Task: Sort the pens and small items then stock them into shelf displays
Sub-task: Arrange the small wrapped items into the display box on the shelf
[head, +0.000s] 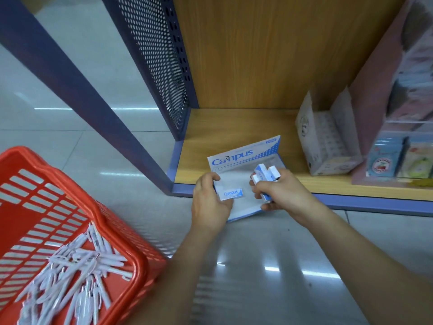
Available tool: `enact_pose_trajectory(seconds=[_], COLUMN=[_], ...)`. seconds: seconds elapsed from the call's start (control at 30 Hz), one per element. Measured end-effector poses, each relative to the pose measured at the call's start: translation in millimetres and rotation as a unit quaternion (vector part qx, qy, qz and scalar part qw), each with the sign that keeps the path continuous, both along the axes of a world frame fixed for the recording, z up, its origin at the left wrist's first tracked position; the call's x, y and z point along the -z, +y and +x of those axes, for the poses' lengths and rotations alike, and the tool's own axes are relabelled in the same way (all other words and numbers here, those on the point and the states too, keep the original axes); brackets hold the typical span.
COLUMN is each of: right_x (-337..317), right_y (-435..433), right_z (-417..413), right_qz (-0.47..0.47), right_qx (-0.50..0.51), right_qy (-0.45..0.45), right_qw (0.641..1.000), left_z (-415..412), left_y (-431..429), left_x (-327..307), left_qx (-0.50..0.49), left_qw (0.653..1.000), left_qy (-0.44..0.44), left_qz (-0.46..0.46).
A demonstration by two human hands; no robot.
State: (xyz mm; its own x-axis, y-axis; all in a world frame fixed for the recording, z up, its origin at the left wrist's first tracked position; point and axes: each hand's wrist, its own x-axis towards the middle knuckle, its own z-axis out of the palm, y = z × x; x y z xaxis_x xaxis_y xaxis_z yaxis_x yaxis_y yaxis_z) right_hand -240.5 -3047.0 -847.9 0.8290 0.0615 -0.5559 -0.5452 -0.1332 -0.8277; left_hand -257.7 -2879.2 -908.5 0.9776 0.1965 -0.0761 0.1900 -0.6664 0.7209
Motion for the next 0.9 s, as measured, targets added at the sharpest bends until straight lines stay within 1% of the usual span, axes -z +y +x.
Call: enact_pose_trajectory(seconds=[0.1, 0.2, 0.3, 0.4, 0.53, 0.67, 0.8, 0.9], right_x=[4, 10, 15, 16, 19, 22, 24, 24], right_y=[8, 13, 15, 16, 17, 15, 12, 12], right_z=[3, 3, 3, 3, 3, 5, 8, 7], right_qz=[-0.011, -0.03, -0.033, 0.025, 0.042, 0.03, 0.019, 0.028], right_qx=[-0.022, -0.043, -0.035, 0.025, 0.038, 0.036, 0.022, 0.008], right_qy=[-0.004, 0.01, 0.018, 0.035, 0.041, 0.041, 0.039, 0.035], right_qw=[1.0, 0.999, 0.999, 0.999, 0.998, 0.998, 0.999, 0.999], left_z=[5, 9, 10, 11, 13, 20, 33, 37], left_y=[4, 5, 1, -3, -4, -3, -1, -3], left_x=[6, 10, 6, 4, 3, -4, -6, -7], left_qx=[0.036, 0.06, 0.033, -0.005, -0.03, -0.048, -0.013, -0.029], left_qw=[0.999, 0.997, 0.999, 1.0, 0.999, 0.998, 0.995, 0.992], left_qy=[-0.032, -0.025, -0.016, -0.001, 0.007, 0.041, 0.094, 0.119], left_qz=[0.009, 0.032, 0.017, 0.017, 0.006, -0.004, 0.011, -0.007])
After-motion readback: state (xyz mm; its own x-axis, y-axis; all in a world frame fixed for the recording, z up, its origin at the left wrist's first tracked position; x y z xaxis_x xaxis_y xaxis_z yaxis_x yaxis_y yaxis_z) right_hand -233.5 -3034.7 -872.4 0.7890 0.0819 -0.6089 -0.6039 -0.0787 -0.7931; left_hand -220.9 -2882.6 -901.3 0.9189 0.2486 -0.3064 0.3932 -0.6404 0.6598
